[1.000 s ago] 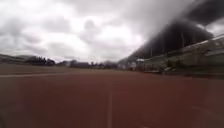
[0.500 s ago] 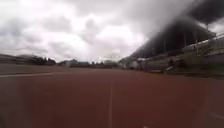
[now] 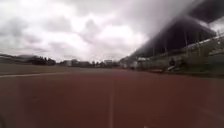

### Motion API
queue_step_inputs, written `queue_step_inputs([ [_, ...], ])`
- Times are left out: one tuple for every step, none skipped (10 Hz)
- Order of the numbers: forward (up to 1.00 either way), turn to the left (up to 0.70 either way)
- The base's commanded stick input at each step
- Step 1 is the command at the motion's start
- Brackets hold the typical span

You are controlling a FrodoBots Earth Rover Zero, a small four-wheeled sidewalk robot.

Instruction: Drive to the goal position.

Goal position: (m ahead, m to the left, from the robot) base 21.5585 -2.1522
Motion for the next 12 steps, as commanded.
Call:
queue_step_inputs([
  [0.7,0.0],
  [0.7,0.0],
  [0.7,0.0],
  [0.7,0.0],
  [0.7,0.0],
  [0.7,0.0],
  [0.7,0.0],
  [0.7,0.0],
  [0.7,0.0],
  [0.7,0.0],
  [0.7,0.0],
  [0.7,0.0],
])
